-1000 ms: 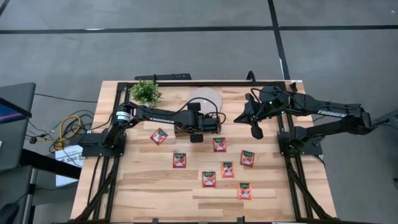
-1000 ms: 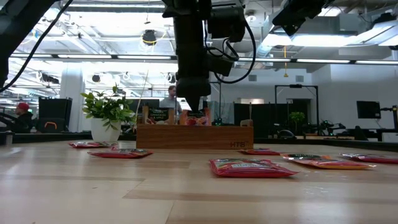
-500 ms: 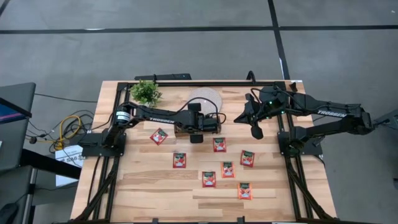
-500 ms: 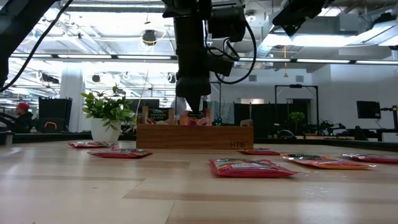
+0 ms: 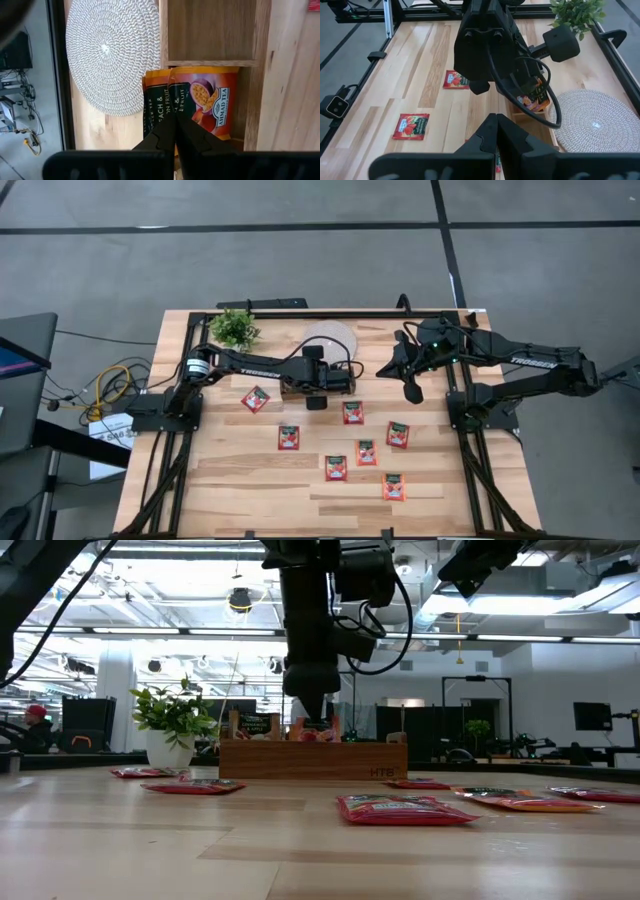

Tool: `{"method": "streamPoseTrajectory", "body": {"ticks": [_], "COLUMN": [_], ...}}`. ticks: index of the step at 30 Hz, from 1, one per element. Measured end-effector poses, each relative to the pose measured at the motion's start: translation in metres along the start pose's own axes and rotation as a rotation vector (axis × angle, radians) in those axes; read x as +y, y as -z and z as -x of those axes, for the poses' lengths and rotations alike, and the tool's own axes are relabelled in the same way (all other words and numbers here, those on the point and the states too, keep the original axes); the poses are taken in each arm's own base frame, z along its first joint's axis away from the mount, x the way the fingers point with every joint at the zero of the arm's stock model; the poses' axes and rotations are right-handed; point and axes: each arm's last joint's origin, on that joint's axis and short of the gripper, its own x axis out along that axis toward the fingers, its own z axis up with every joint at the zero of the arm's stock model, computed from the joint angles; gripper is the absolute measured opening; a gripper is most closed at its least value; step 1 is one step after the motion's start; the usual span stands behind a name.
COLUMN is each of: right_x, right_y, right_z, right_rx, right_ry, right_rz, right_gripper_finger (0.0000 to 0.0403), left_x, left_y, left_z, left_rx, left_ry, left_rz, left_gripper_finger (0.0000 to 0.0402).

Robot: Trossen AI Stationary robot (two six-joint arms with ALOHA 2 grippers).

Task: Pick & Place Tea
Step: Put the orange tea bag into the middle of the wooden organizer

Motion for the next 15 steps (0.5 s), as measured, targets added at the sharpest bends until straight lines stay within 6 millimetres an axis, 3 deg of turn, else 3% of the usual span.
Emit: {"method": "streamPoseTrajectory", "body": {"ticks": [15], "right_x": [0.0], "right_y": [0.0], "right_z": [0.0], "right_rx": [0.0], "right_ry": [0.0], "right_rz": [0.0], "right_gripper_finger": [0.0], "left_x": [0.0003], "left_y": [-0.0029], "left_z": [0.0], "left_rx": [-0.027], "left_ry": [-0.006], "left_rz": [0.011], "left_gripper_finger": [0.0]}}
